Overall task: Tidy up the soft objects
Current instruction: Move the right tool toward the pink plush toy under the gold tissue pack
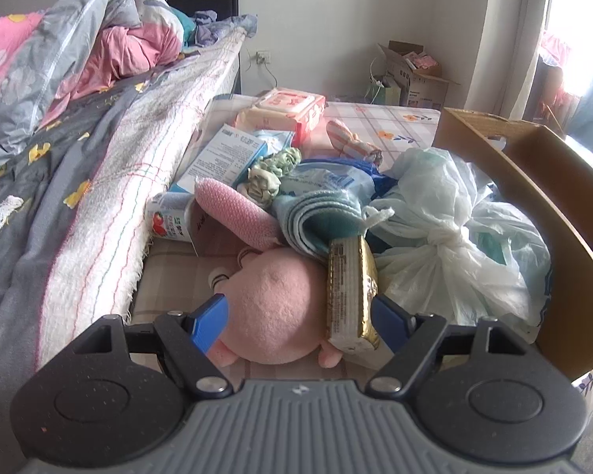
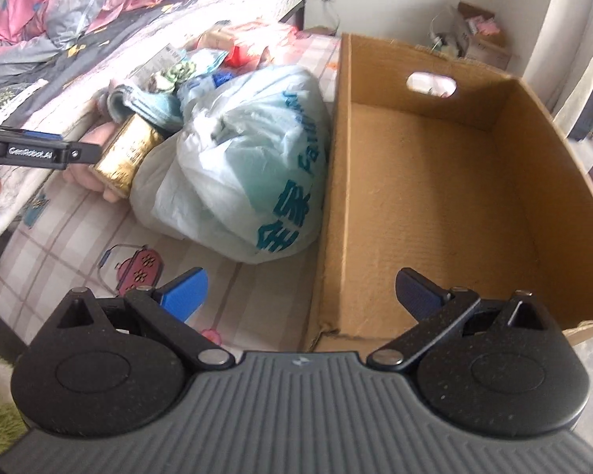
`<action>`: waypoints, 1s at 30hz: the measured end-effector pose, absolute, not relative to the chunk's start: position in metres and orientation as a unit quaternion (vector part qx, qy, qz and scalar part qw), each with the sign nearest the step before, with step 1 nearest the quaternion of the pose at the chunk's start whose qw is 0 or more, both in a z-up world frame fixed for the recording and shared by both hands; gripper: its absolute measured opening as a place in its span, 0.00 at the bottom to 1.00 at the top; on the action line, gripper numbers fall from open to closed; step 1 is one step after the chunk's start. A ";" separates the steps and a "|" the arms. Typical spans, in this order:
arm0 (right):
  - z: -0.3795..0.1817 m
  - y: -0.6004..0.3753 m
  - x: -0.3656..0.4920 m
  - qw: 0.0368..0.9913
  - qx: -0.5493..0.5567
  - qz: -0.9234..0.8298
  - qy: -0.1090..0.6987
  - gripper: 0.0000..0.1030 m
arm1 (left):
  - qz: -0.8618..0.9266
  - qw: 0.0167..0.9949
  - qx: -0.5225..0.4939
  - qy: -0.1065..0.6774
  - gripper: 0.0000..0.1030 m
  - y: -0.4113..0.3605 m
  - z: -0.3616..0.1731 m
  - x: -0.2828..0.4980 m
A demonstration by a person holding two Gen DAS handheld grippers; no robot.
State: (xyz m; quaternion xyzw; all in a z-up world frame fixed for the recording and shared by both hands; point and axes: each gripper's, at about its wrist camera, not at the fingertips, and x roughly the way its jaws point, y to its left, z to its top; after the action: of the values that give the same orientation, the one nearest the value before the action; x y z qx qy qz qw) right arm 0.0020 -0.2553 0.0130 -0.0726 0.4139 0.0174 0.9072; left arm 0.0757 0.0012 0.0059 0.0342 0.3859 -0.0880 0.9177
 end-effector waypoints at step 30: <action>-0.031 -0.152 0.083 0.857 0.209 0.177 0.437 0.48 | -0.128 0.893 0.115 0.416 0.58 0.012 -0.040 0.099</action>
State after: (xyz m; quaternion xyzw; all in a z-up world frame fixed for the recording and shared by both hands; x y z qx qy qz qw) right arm 0.0832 -0.1520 -0.0306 0.2086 0.4373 0.1765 0.8568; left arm 0.0987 0.0123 -0.0399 0.1152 0.4157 -0.1284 0.8930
